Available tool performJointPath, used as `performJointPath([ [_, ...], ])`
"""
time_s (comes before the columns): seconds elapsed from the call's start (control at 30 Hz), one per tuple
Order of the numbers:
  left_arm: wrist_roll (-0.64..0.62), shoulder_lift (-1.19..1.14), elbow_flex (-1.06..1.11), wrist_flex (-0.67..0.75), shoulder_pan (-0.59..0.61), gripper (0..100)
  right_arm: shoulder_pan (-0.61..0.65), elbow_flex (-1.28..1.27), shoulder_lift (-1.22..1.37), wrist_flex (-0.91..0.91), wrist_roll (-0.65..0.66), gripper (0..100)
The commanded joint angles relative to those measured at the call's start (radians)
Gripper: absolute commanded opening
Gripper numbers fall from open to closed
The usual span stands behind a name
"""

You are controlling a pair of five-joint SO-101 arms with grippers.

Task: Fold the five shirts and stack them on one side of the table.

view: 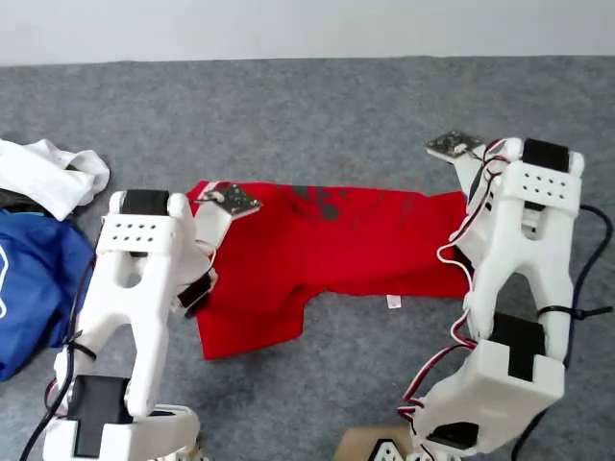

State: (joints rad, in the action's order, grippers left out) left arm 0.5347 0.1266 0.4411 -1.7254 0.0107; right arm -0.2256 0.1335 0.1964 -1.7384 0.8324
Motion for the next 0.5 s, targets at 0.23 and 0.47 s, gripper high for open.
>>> performJointPath([
  [0.23, 0.031, 0.043, 0.084, -0.025, 0.003, 0, 0.007, -0.026, -0.033, 0.008, 0.012, 1.0],
  [0.47, 0.031, 0.037, 0.084, -0.011, 0.003, 5, 0.004, -0.026, -0.033, 0.010, 0.011, 1.1],
])
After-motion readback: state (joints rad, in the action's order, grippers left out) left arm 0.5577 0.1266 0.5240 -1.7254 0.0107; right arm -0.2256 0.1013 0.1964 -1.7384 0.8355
